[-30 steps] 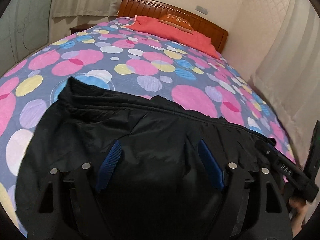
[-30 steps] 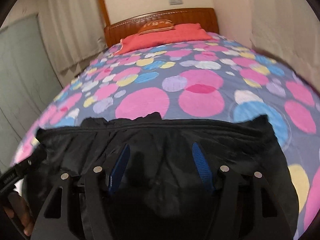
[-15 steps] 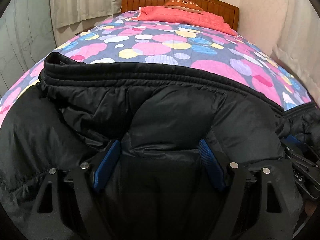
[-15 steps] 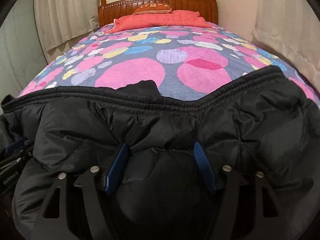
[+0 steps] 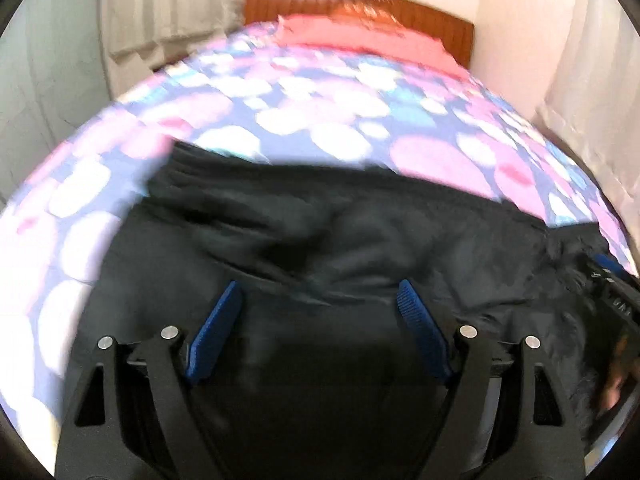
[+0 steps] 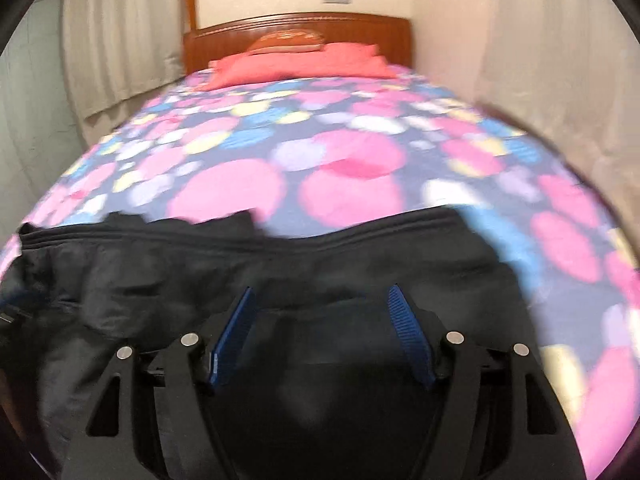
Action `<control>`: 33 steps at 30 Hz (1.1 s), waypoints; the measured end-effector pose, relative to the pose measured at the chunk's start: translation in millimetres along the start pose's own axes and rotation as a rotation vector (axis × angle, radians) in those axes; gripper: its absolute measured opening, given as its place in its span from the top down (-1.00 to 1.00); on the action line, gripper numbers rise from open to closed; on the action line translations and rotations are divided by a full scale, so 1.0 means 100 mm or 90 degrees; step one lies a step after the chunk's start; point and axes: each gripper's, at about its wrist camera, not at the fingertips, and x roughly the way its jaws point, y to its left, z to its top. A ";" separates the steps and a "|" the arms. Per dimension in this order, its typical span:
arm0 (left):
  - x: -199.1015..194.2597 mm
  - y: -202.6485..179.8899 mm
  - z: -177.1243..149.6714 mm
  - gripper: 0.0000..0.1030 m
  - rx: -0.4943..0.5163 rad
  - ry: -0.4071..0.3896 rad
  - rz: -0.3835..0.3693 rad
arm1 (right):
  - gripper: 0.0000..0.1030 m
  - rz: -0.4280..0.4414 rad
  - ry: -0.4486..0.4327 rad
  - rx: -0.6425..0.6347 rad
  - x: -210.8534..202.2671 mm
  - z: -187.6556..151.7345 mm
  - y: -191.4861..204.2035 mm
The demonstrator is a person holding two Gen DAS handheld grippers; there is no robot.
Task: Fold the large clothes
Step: 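Lift the hem with both grippers and fold it toward the collar, then lay the folded hem onto the jacket and open both grippers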
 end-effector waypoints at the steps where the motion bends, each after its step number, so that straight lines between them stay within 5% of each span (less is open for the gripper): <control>1: -0.05 0.12 0.01 -0.65 0.000 -0.019 0.026 | -0.33 -0.016 0.002 0.001 0.01 0.01 -0.12; 7: 0.33 0.43 -0.12 -0.75 -0.013 0.040 0.060 | -0.38 -0.017 0.076 0.027 0.42 -0.14 -0.43; 13: 0.51 0.34 -0.16 -0.81 0.006 0.034 0.081 | -0.44 -0.017 0.057 0.044 0.56 -0.24 -0.43; 17: 0.31 0.40 -0.10 -0.75 0.003 0.057 0.073 | -0.44 -0.011 0.070 0.054 0.33 -0.16 -0.51; 21: -0.18 0.57 -0.20 -0.74 -0.037 0.001 0.070 | -0.44 -0.039 0.035 0.039 -0.09 -0.30 -0.63; 28: 0.23 0.78 -0.41 -0.78 -0.085 0.083 0.042 | -0.53 -0.076 0.052 0.016 0.11 -0.56 -0.65; 33: -0.04 0.84 -0.40 -0.72 -0.107 0.081 0.050 | -0.50 -0.058 0.059 0.044 -0.12 -0.51 -0.75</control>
